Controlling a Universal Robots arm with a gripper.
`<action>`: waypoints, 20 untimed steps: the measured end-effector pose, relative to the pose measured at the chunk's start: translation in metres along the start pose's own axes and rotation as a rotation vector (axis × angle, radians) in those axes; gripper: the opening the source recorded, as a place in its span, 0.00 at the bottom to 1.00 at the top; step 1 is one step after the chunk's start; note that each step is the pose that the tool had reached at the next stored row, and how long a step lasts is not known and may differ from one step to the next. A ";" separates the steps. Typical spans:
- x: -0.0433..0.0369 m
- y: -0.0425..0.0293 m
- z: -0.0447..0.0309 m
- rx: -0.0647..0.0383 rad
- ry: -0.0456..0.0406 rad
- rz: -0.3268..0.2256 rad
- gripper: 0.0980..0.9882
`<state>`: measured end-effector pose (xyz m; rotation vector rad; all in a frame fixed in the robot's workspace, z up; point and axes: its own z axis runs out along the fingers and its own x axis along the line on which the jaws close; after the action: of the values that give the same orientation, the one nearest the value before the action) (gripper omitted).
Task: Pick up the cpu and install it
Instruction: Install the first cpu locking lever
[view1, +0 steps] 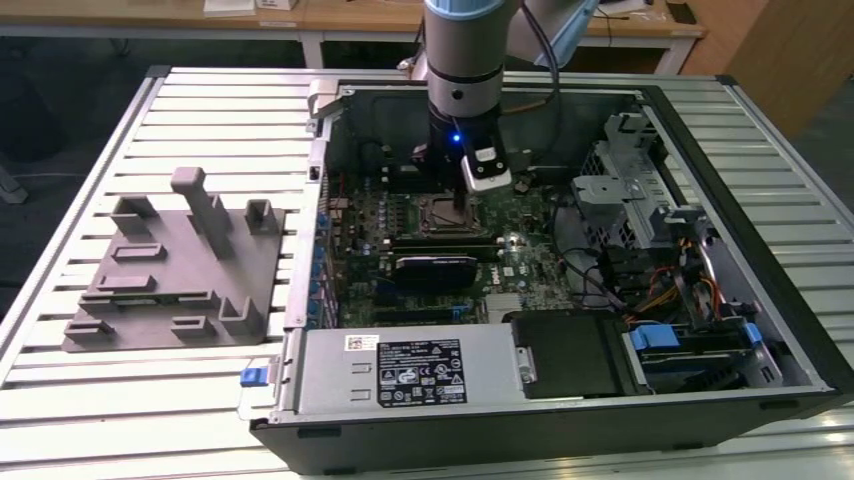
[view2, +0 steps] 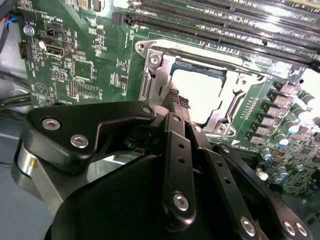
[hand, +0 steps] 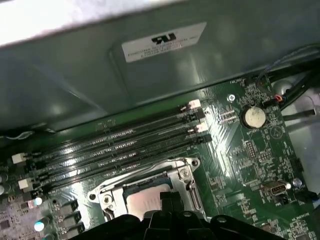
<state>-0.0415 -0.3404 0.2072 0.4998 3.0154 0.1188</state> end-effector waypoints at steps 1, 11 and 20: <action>0.0000 0.0000 0.0001 0.009 -0.0014 -0.001 0.01; 0.0001 -0.0002 0.0009 0.078 0.0036 -0.011 0.01; 0.0057 -0.0024 -0.0022 0.049 0.0134 -0.009 0.01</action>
<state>-0.0478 -0.3409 0.2087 0.4913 3.0399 0.0485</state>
